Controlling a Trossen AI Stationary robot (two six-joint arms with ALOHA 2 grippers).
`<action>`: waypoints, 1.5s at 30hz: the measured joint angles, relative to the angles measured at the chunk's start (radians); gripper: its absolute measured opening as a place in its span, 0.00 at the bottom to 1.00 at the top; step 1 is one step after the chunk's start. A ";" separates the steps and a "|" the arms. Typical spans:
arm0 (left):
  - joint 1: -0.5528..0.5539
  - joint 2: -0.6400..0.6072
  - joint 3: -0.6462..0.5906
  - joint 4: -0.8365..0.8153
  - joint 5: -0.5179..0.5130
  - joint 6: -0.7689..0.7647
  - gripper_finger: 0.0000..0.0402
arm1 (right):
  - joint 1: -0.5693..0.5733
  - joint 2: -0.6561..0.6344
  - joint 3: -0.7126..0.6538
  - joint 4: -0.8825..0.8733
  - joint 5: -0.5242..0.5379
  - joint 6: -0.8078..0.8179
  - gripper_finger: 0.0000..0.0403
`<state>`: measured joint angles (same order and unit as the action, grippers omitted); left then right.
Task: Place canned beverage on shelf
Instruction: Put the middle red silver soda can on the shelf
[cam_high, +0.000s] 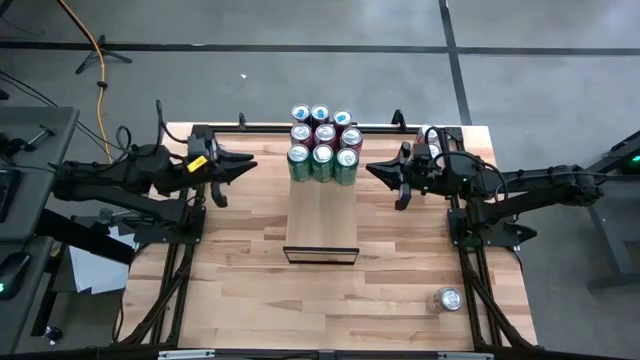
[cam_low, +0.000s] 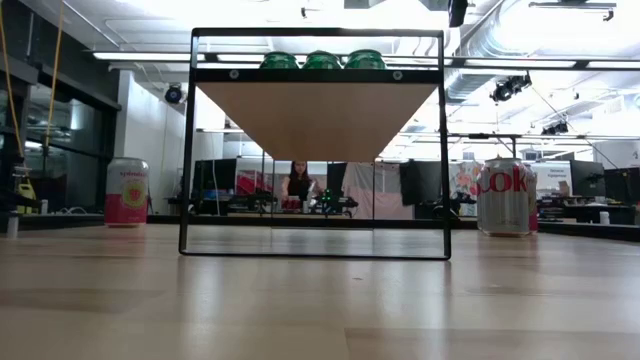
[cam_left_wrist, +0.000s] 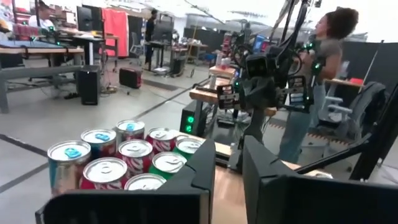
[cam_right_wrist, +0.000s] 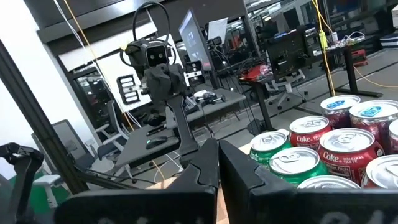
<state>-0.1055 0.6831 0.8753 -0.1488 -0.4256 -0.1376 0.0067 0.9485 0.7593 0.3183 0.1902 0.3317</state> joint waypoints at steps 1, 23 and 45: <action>0.000 -0.008 0.000 -0.009 -0.001 -0.004 0.03 | 0.000 0.000 0.000 -0.001 0.000 0.000 0.00; 0.000 -0.067 -0.129 0.037 -0.081 -0.096 0.00 | -0.116 0.022 0.454 -1.004 0.308 0.087 0.75; 0.000 -0.067 -0.129 0.041 -0.083 -0.070 0.00 | -0.340 0.066 0.099 -1.316 0.354 1.094 0.96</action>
<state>-0.1051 0.6159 0.7467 -0.1074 -0.5083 -0.2073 -0.3331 1.0148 0.8579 -0.9979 0.5437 1.4260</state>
